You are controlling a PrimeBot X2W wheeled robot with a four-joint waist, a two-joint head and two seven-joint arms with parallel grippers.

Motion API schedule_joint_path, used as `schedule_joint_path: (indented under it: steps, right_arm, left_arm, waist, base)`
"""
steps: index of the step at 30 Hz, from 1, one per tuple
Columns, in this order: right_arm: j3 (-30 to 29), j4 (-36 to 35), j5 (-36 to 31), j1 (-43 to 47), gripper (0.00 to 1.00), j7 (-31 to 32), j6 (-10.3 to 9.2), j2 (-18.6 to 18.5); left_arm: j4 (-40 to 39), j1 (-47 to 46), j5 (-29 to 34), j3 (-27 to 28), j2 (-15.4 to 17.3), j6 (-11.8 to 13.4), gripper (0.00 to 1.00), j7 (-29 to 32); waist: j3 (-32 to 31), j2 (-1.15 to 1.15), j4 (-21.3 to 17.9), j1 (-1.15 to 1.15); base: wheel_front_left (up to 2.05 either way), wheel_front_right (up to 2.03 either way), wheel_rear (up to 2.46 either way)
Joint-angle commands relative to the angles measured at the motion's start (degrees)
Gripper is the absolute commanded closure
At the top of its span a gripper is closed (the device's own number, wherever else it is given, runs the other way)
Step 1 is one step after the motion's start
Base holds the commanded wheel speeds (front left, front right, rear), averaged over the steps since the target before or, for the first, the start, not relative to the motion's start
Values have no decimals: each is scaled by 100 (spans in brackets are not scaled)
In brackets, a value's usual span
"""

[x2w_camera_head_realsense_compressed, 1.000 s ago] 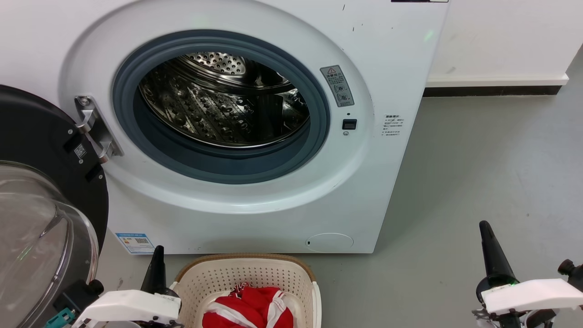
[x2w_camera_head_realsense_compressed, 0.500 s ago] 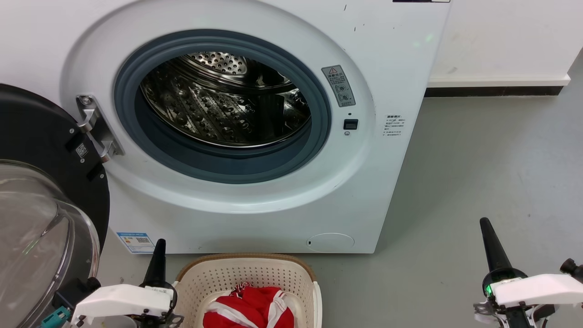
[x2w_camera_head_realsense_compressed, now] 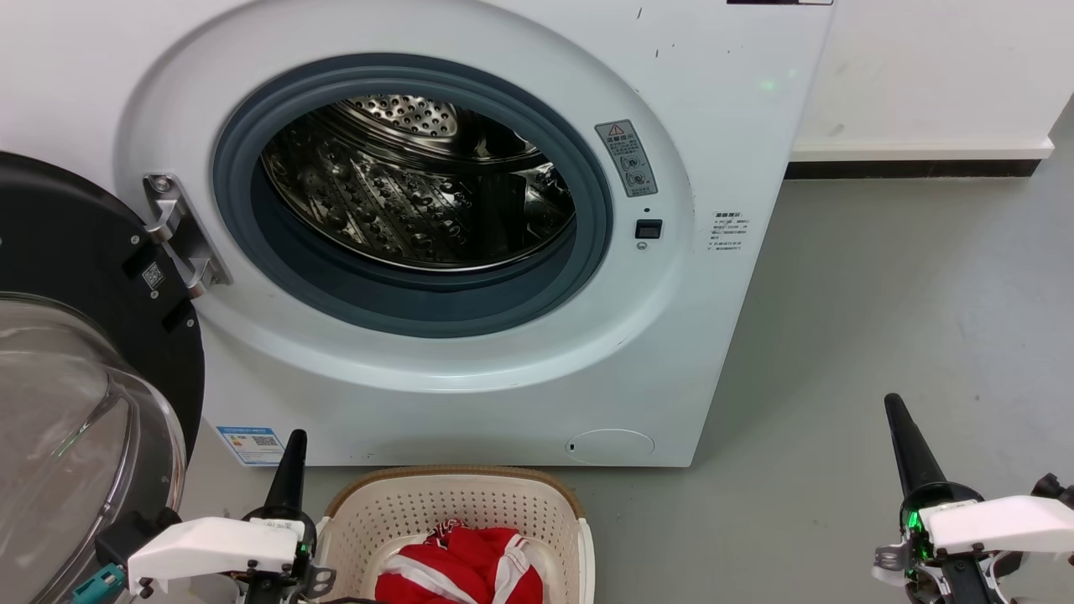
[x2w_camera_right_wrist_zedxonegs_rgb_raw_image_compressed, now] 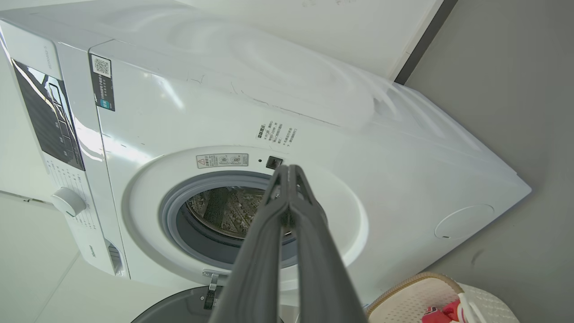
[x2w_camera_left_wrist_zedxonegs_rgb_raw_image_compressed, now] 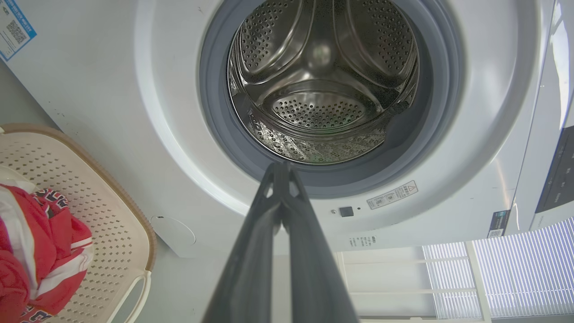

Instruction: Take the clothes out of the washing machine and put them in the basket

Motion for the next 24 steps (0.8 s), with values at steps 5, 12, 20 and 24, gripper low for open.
schedule_joint_path:
  steps: [5, 12, 20, 24]
  right_arm:
    - [-37, 32, 365, -157, 100, 88, 1, -19]
    - [-65, 79, 673, -203, 100, 174, 1, -12]
    - [-106, 132, 1060, -258, 100, 275, 1, -1]
    - [-124, 160, 1244, -268, 100, 324, 1, 5]
  left_arm:
    - [-1, -151, -352, 46, 1, -87, 100, 97]
    - [19, -200, -664, 68, 0, -125, 100, 161]
    - [42, -235, -1056, 99, 0, -180, 100, 258]
    - [55, -258, -1238, 116, -1, -201, 100, 302]
  waist:
    - [0, 0, 7, 0]
    - [1, 0, 16, 0]
    - [1, 0, 27, 0]
    - [1, 0, 32, 0]
  base:
    - [0, 0, 0]
    - [0, 0, 0]
    - [0, 0, 0]
    - [0, 0, 0]
